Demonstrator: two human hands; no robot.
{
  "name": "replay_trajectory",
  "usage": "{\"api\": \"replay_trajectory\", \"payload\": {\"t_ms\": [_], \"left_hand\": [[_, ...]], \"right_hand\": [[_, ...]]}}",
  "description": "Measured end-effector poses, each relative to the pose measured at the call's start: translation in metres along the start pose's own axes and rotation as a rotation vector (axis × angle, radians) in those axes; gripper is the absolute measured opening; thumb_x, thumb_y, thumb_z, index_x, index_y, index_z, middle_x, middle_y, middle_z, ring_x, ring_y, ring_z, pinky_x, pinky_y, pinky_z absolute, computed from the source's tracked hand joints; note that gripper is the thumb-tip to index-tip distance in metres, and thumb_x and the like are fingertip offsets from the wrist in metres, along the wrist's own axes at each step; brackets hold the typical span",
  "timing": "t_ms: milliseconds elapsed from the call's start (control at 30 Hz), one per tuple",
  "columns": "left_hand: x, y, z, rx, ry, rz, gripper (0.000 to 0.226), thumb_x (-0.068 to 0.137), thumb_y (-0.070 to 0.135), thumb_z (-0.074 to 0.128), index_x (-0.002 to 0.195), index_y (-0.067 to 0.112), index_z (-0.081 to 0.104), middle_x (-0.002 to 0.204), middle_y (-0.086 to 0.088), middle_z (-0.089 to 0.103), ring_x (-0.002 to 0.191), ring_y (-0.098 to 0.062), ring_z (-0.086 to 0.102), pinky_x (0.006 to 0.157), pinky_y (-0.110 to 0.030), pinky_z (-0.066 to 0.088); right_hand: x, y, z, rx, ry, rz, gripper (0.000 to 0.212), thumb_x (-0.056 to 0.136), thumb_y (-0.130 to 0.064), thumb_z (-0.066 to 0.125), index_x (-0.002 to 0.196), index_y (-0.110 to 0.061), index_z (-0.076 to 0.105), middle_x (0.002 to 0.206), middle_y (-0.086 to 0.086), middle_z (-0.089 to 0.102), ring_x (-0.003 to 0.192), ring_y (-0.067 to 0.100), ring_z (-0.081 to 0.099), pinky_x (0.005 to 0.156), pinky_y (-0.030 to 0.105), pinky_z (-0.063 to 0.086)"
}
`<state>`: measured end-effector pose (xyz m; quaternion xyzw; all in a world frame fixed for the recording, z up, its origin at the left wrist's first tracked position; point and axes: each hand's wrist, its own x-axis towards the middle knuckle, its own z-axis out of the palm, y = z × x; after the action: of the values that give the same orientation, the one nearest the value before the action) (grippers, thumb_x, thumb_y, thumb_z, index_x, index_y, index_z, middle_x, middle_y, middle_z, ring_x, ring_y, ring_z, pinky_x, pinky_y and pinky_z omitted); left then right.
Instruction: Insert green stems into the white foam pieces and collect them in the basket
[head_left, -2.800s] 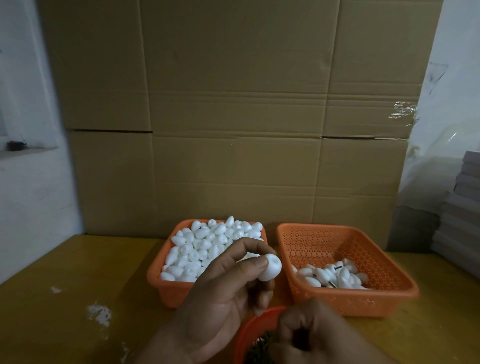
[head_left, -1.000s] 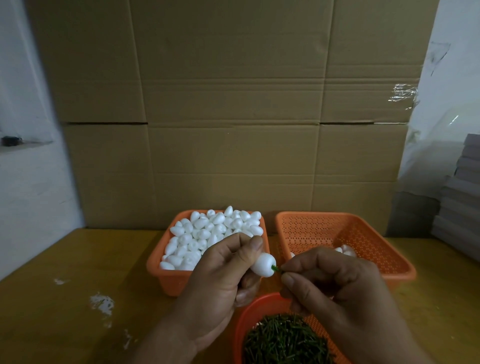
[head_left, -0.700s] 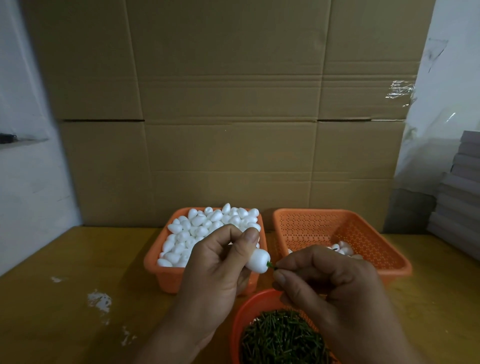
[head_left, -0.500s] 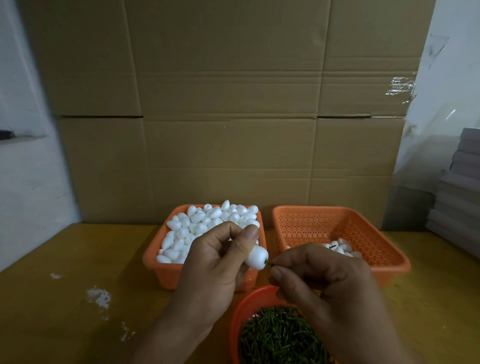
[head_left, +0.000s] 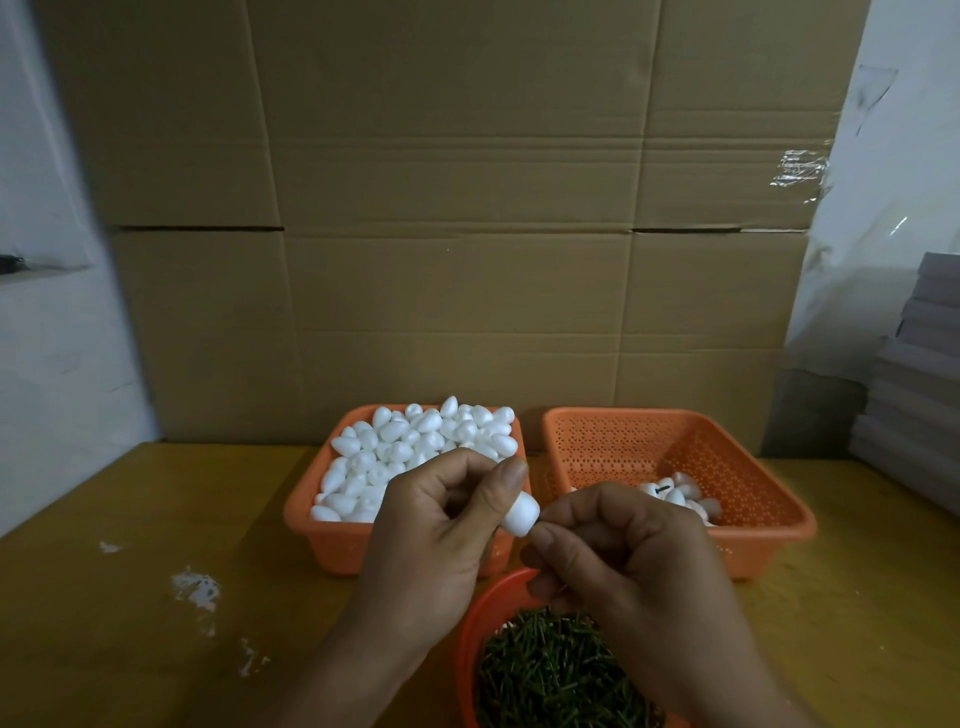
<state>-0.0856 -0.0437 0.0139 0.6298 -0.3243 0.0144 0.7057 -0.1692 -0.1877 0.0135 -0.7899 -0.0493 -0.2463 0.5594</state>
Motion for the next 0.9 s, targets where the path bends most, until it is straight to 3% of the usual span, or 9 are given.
{"api": "replay_trajectory", "payload": {"t_ms": [133, 267, 400, 533, 633, 733, 800, 900], "left_hand": [[0.001, 0.001, -0.006, -0.126, -0.124, -0.083, 0.033, 0.079, 0.046, 0.074, 0.093, 0.016, 0.076, 0.057, -0.001, 0.047, 0.052, -0.009, 0.041, 0.049, -0.019, 0.036], [0.003, 0.000, -0.008, -0.189, -0.184, -0.106, 0.037, 0.076, 0.036, 0.075, 0.106, 0.014, 0.076, 0.059, -0.001, 0.047, 0.055, -0.010, 0.042, 0.053, -0.021, 0.038], [0.003, -0.001, -0.003, -0.128, -0.137, -0.042, 0.036, 0.075, 0.040, 0.076, 0.104, 0.019, 0.076, 0.059, 0.003, 0.048, 0.054, -0.008, 0.041, 0.051, -0.020, 0.038], [0.002, 0.000, -0.001, -0.064, -0.155, 0.037, 0.026, 0.079, 0.038, 0.073, 0.093, 0.016, 0.074, 0.064, 0.007, 0.061, 0.061, -0.003, 0.056, 0.059, -0.017, 0.047], [0.003, 0.000, -0.003, 0.001, -0.173, 0.064, 0.022, 0.083, 0.038, 0.071, 0.089, 0.017, 0.072, 0.080, -0.009, 0.069, 0.075, -0.017, 0.067, 0.070, -0.022, 0.054], [0.002, 0.000, -0.004, 0.031, -0.185, 0.085, 0.023, 0.088, 0.039, 0.067, 0.089, 0.016, 0.070, 0.081, -0.012, 0.068, 0.076, -0.025, 0.066, 0.069, -0.024, 0.055], [0.002, 0.000, -0.003, 0.053, -0.193, 0.098, 0.025, 0.091, 0.039, 0.064, 0.089, 0.015, 0.069, 0.075, -0.004, 0.066, 0.068, -0.016, 0.062, 0.064, -0.020, 0.051], [0.001, -0.002, -0.002, 0.063, -0.197, 0.112, 0.030, 0.095, 0.040, 0.059, 0.091, 0.011, 0.067, 0.069, 0.008, 0.058, 0.064, 0.000, 0.053, 0.061, -0.015, 0.045]], "right_hand": [[0.003, 0.000, 0.002, 0.123, 0.012, 0.053, 0.002, 0.080, -0.024, 0.073, 0.082, -0.023, 0.073, 0.069, 0.009, 0.074, 0.057, 0.021, 0.072, 0.052, 0.022, 0.055], [0.003, 0.001, 0.002, 0.140, 0.050, 0.046, 0.010, 0.075, -0.031, 0.072, 0.080, -0.022, 0.074, 0.067, 0.010, 0.073, 0.051, 0.019, 0.067, 0.049, 0.024, 0.052], [0.003, 0.003, 0.003, 0.198, 0.039, 0.070, 0.004, 0.082, -0.016, 0.075, 0.079, -0.015, 0.075, 0.068, 0.015, 0.073, 0.050, 0.020, 0.065, 0.048, 0.023, 0.050], [0.003, 0.002, 0.007, 0.254, 0.018, 0.098, 0.005, 0.082, -0.015, 0.074, 0.078, -0.012, 0.075, 0.071, 0.016, 0.073, 0.053, 0.024, 0.068, 0.049, 0.023, 0.052], [0.001, 0.005, 0.009, 0.254, 0.011, 0.096, 0.012, 0.087, -0.007, 0.071, 0.079, -0.015, 0.075, 0.071, 0.014, 0.074, 0.054, 0.024, 0.069, 0.050, 0.023, 0.053], [0.001, 0.005, 0.012, 0.268, 0.010, 0.097, 0.011, 0.086, -0.011, 0.072, 0.081, -0.020, 0.075, 0.071, 0.013, 0.074, 0.056, 0.025, 0.071, 0.050, 0.025, 0.054], [0.002, 0.004, 0.013, 0.302, 0.002, 0.105, 0.003, 0.080, -0.021, 0.073, 0.081, -0.020, 0.076, 0.072, 0.014, 0.074, 0.056, 0.025, 0.071, 0.050, 0.025, 0.053], [0.001, 0.008, 0.015, 0.340, 0.033, 0.104, 0.013, 0.075, -0.028, 0.071, 0.080, -0.017, 0.076, 0.071, 0.016, 0.074, 0.055, 0.026, 0.070, 0.050, 0.026, 0.053]]}}
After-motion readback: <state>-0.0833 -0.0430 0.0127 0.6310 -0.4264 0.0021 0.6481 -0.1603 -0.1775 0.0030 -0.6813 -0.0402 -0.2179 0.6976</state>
